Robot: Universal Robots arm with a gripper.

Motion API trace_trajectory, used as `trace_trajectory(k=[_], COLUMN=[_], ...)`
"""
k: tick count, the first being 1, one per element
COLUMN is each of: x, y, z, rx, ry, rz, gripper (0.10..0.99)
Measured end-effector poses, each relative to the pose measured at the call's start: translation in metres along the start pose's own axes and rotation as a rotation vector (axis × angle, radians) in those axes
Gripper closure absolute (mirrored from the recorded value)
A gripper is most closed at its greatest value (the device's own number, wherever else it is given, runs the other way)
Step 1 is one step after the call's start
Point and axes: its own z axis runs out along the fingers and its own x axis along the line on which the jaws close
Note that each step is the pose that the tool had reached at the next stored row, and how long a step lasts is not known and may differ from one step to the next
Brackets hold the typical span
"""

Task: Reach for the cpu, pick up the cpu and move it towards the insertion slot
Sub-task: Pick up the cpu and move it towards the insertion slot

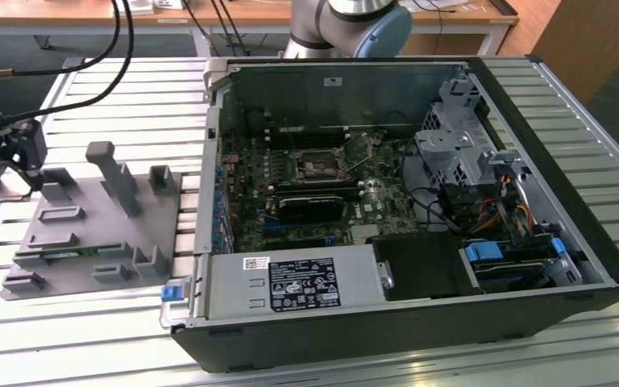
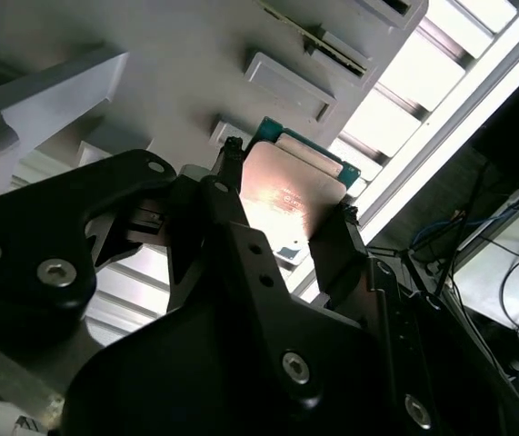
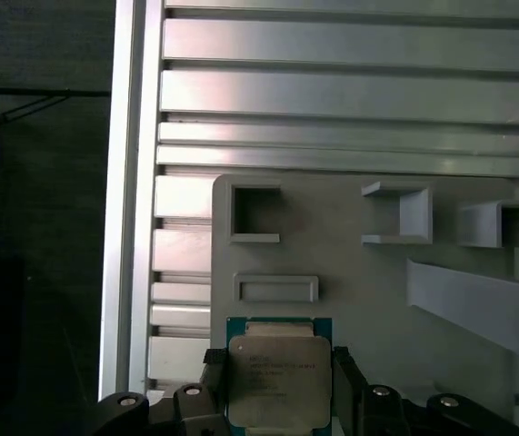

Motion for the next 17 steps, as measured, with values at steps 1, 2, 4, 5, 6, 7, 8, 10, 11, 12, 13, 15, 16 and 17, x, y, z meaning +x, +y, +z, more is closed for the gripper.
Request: trace_trajectory(k=[1, 2, 4, 5, 6, 7, 8, 10, 11, 12, 13, 15, 16, 17], x=[0.0, 0.0001, 0.0001, 0.0001, 0.0002, 0.0002, 0.0002, 0.0003, 0.0004, 0.0004, 0.0004, 0.0004, 0.0005, 0.0005], y=[0.0001, 0.0001, 0.0003, 0.0003, 0.0004, 0.0005, 0.0006, 0.0007, 0.0008, 0.0009, 0.0009, 0.0011, 0.0012, 0.0013], z=[-0.0016, -0.0032, -0.0066, -0.0087, -0.0107, -0.0128, -0.0151, -0.0198, -0.0219, -0.0238, -0.0255, -0.0293, -0.0312, -0.0331], rx=[0.0, 0.0, 0.0, 0.0, 0.0, 0.0, 0.0, 0.0, 0.0, 0.0, 0.0, 0.0, 0.0, 0.0], ry=[0.0, 0.0, 0.0, 0.0, 0.0, -0.0001, -0.0001, 0.0, 0.0001, 0.0, -0.0001, 0.0, 0.0, 0.0], rz=[0.0, 0.0, 0.0, 0.0, 0.0, 0.0, 0.0, 0.0, 0.0, 0.0, 0.0, 0.0, 0.0, 0.0], gripper=[0.541, 0.541, 0.541, 0.541, 0.541, 0.541, 0.541, 0.541, 0.541, 0.541, 0.541, 0.541, 0.541, 0.541])
